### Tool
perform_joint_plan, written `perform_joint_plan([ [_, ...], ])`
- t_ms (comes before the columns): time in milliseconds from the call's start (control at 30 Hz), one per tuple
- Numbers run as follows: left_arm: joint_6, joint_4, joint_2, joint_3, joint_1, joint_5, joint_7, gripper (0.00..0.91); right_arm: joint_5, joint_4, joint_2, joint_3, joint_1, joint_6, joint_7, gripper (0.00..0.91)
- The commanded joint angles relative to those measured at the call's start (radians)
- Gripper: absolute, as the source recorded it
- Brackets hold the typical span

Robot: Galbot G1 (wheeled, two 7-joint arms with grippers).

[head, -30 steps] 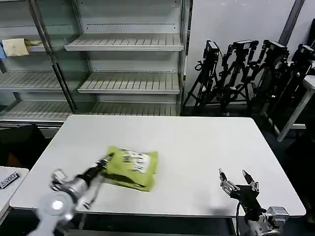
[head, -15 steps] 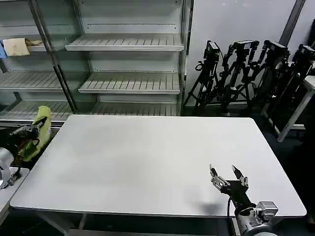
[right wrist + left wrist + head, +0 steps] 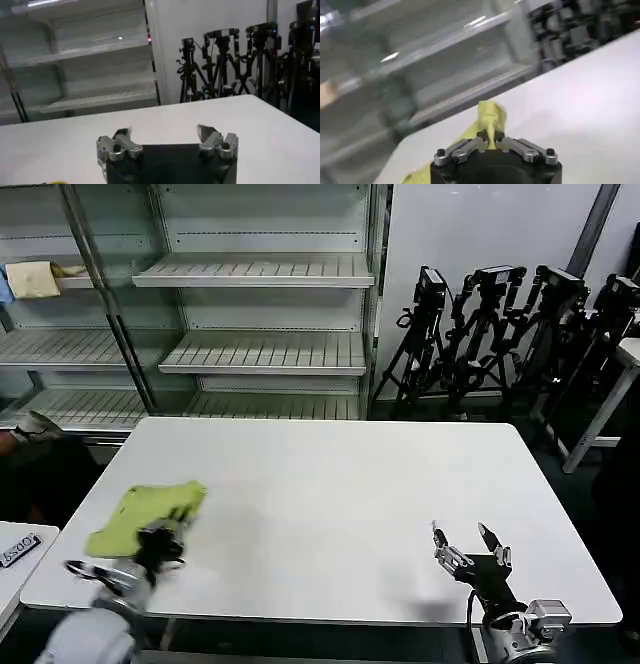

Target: Fold and organize the clothes.

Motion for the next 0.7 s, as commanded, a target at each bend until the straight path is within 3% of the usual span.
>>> perform_joint_plan([
  [33,0.031,-0.15,-0.105,0.306,-0.126,0.152,-0.006,0.02,-0.02,0.015,0.013,0.013,-0.04,0.006,0.0,0.907],
  [367,0.117,0.086,-0.234,0.436,-0.384,-0.024,-0.097,0.02,-0.071,0.039,0.039,0.007,-0.075,0.007,-0.003,0.907],
  [700,0.109,0.228,-0.365,0.586,-0.509,-0.111,-0.097,0.02,-0.083,0.054,0.032,0.035,-0.09,0.007,-0.005,0.907],
])
